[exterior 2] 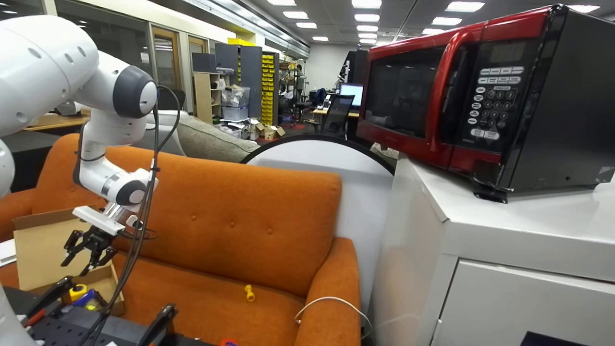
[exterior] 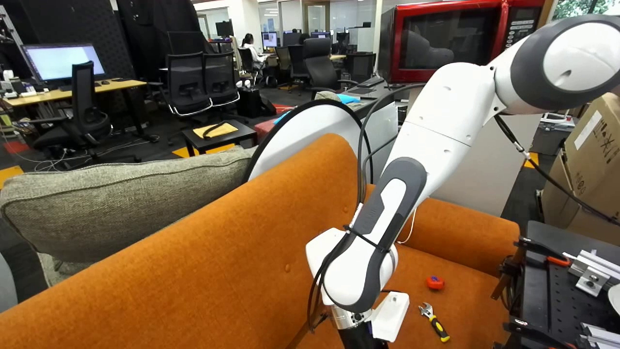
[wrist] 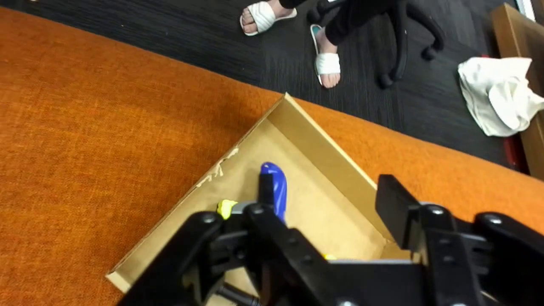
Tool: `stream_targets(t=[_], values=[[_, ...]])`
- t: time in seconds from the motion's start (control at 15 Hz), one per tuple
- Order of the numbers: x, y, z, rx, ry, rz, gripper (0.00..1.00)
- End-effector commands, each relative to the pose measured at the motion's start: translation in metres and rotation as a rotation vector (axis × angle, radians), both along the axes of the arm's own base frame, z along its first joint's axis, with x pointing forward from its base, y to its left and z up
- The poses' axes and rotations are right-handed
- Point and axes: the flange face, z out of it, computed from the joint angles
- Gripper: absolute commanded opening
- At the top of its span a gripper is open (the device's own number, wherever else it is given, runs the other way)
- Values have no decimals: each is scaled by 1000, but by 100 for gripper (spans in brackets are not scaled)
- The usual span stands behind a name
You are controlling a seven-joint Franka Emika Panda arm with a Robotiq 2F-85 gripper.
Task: Put the blue object inside the box
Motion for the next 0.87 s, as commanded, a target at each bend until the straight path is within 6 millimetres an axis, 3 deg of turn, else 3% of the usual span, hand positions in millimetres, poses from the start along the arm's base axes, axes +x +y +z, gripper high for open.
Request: stream_targets(t=[0.0,0.2,0.27,0.4,0.8], values=[[13,-19,6,47,22,130,95],[19,-53,10,67,24,158,100],[21,-40,2,49,10,125,100],[23,-47,0,52,14,119,100],[19,-39,-1,50,13,134,100]])
